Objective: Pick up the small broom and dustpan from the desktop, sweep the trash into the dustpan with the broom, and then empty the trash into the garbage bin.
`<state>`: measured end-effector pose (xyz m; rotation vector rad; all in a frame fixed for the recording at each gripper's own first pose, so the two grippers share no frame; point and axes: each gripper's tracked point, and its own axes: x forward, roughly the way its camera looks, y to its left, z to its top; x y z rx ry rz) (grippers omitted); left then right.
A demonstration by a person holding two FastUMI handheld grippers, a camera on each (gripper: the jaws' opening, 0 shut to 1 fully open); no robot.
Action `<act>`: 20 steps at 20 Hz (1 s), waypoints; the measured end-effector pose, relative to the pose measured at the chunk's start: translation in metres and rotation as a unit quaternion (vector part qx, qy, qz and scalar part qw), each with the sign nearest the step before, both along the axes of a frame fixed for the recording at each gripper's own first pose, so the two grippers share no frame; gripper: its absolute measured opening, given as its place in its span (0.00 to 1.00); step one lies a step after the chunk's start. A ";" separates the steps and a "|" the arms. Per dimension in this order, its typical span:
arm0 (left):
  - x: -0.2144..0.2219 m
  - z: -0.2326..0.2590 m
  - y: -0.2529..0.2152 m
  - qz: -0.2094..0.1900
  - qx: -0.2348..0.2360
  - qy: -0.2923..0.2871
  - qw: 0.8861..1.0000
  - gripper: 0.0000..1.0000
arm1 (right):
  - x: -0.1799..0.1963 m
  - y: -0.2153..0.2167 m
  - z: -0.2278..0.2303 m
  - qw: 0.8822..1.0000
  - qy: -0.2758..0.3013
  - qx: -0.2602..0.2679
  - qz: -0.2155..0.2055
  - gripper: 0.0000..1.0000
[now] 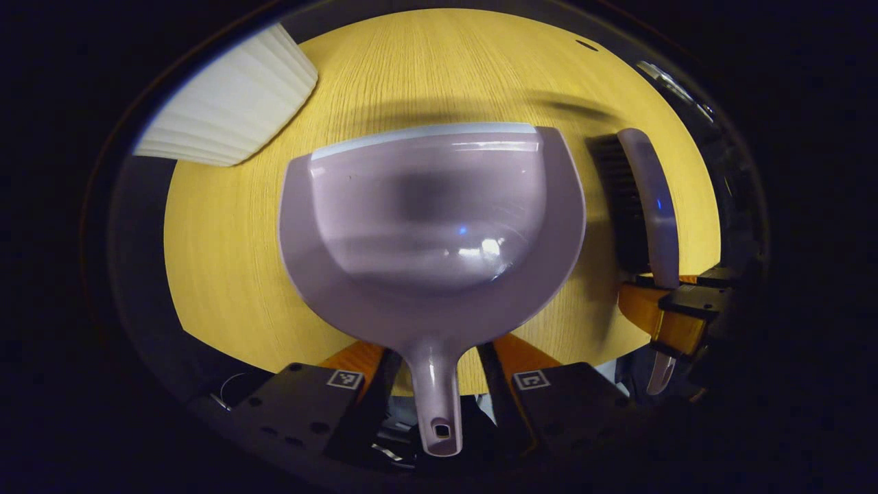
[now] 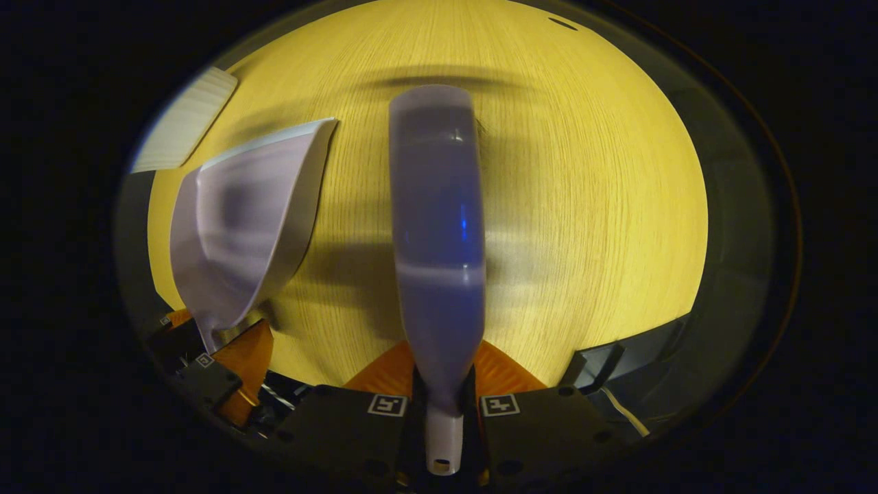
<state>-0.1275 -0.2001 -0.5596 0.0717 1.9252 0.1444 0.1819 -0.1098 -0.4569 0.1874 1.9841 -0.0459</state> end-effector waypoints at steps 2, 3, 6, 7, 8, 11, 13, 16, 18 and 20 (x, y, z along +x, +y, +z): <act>-0.001 0.003 -0.004 0.004 -0.006 0.003 1.000 0.69 | 0.001 -0.003 0.003 1.000 -0.002 0.000 -0.005 0.27; -0.002 0.004 -0.007 0.007 -0.011 0.006 1.000 0.69 | 0.003 -0.004 0.002 1.000 -0.006 -0.003 -0.007 0.30; -0.004 0.007 -0.009 0.014 -0.018 0.012 1.000 0.69 | 0.004 -0.007 0.006 1.000 -0.011 -0.004 -0.011 0.75; -0.002 0.009 -0.009 0.013 -0.014 0.008 1.000 0.70 | 0.004 -0.008 0.007 1.000 -0.013 -0.005 -0.011 0.82; -0.002 0.010 -0.007 0.015 -0.009 0.001 1.000 0.76 | 0.009 -0.008 0.009 1.000 -0.017 -0.006 -0.015 0.89; -0.005 0.018 -0.015 0.021 -0.028 0.005 0.999 0.85 | 0.012 -0.009 0.013 0.999 -0.034 -0.010 -0.014 1.00; -0.006 0.026 -0.020 0.014 -0.041 -0.009 0.999 0.84 | 0.016 -0.006 0.023 0.999 -0.048 0.007 -0.015 1.00; -0.004 0.043 -0.024 0.002 -0.052 -0.052 0.997 0.85 | 0.024 0.015 0.052 0.992 -0.082 0.092 -0.030 1.00; -0.004 0.056 -0.024 -0.010 -0.054 -0.085 0.995 0.84 | 0.023 0.005 0.077 0.989 -0.101 0.109 -0.024 1.00; 0.003 0.073 -0.019 -0.035 -0.044 -0.143 0.988 0.84 | 0.029 -0.009 0.107 0.983 -0.150 0.106 -0.017 0.99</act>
